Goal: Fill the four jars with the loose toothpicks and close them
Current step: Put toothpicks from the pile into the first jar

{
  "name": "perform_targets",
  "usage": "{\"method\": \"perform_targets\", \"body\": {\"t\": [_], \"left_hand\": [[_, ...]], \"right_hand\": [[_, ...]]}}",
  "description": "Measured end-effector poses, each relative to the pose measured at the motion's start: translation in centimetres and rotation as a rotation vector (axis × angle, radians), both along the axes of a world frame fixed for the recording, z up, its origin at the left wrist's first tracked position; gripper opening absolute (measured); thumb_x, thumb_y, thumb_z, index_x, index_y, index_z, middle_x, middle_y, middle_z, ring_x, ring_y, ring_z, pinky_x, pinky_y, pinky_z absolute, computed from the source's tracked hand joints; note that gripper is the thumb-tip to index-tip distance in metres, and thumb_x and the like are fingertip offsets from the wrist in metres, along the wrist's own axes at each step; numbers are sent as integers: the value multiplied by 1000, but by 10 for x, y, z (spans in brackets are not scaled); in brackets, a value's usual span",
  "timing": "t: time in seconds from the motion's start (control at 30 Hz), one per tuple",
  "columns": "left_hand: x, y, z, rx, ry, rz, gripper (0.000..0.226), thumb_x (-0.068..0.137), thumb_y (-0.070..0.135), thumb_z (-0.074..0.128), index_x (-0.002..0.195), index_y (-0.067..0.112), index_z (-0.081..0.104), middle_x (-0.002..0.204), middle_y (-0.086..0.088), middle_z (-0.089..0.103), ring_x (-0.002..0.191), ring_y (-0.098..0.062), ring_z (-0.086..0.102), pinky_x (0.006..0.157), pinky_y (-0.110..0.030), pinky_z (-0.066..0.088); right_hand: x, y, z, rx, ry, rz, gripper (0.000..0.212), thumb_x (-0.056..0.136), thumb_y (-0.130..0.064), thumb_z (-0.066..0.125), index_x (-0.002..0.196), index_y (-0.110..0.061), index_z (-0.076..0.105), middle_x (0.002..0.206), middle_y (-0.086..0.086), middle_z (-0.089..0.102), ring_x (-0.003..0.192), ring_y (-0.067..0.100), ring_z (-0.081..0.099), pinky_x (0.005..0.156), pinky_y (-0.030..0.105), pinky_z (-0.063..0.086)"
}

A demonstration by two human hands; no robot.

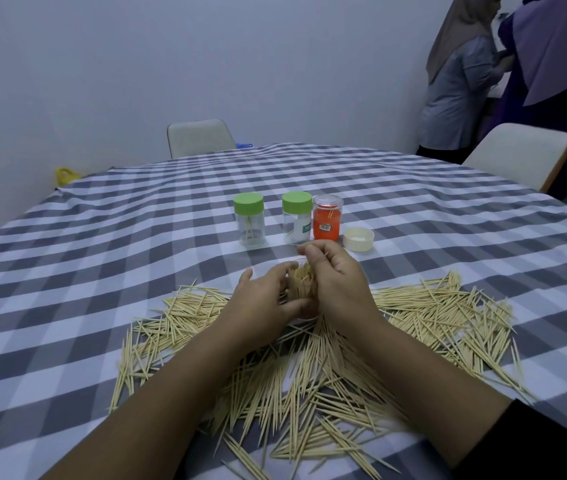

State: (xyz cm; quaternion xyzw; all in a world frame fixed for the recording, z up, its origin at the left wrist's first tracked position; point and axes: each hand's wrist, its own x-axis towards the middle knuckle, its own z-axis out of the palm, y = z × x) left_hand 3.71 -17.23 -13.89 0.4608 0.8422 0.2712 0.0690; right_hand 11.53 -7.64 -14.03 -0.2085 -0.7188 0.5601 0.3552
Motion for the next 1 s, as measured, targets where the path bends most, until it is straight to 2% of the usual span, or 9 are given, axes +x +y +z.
{"method": "perform_targets", "body": {"t": [0.1,0.37,0.5,0.6,0.67,0.73,0.8,0.9,1.0], "left_hand": [[3,-1,4,-4,-6,4,66,89,44,57,145,27,27,133,6,57,136,-15,32,117,-35,2],[4,-3,4,1,-29,-28,66,87,46,59,144,27,30,133,8,57,136,-11,29,116,-32,1],[1,-3,2,14,-51,-68,65,86,47,60,142,29,32,129,9,59,125,-6,37,117,-39,12],[0,-3,0,25,-43,-89,64,88,44,60,143,29,31,126,10,61,114,3,37,118,-34,6],[-1,-2,-1,19,-36,-98,63,90,41,58,144,28,29,128,8,61,122,2,39,117,-31,3],[-3,-1,-4,50,-65,-101,63,89,40,60,143,29,32,126,10,61,127,-7,45,116,-33,19],[-5,0,-7,90,-123,-83,65,85,40,65,142,31,35,127,10,60,120,-8,52,98,-26,41],[-6,0,-9,90,-126,-72,67,84,40,67,142,32,34,132,8,58,118,-9,55,91,-24,45],[-6,1,-9,104,-101,-64,56,86,40,63,137,31,40,129,6,60,115,-10,57,90,-26,47]], "right_hand": [[1,5,4,-35,-109,27,18,98,-29,47,92,-22,63,92,4,66,80,16,64,64,31,54],[5,15,2,-57,-117,133,19,98,-32,44,115,-37,53,116,-5,62,106,16,60,95,46,49],[3,15,2,30,-25,104,43,100,-24,41,137,-44,32,116,-5,62,108,11,57,95,34,46],[5,13,0,112,-98,166,40,101,-24,39,139,-36,39,126,-7,58,118,8,52,102,31,42],[5,14,-2,232,-202,195,40,101,-29,37,141,-27,41,141,-6,47,131,7,39,111,29,31],[5,15,-2,338,-255,173,43,101,-35,33,143,-23,40,148,-7,38,137,5,29,114,27,21],[7,15,-1,331,-224,145,45,101,-38,32,143,-23,40,149,-8,36,136,3,28,112,24,20],[10,13,0,323,-155,171,48,99,-39,37,145,-27,33,149,-9,35,136,2,28,111,25,23],[8,14,-3,507,-273,161,45,100,-37,35,143,-24,39,149,-8,37,137,2,27,116,36,21]]}}
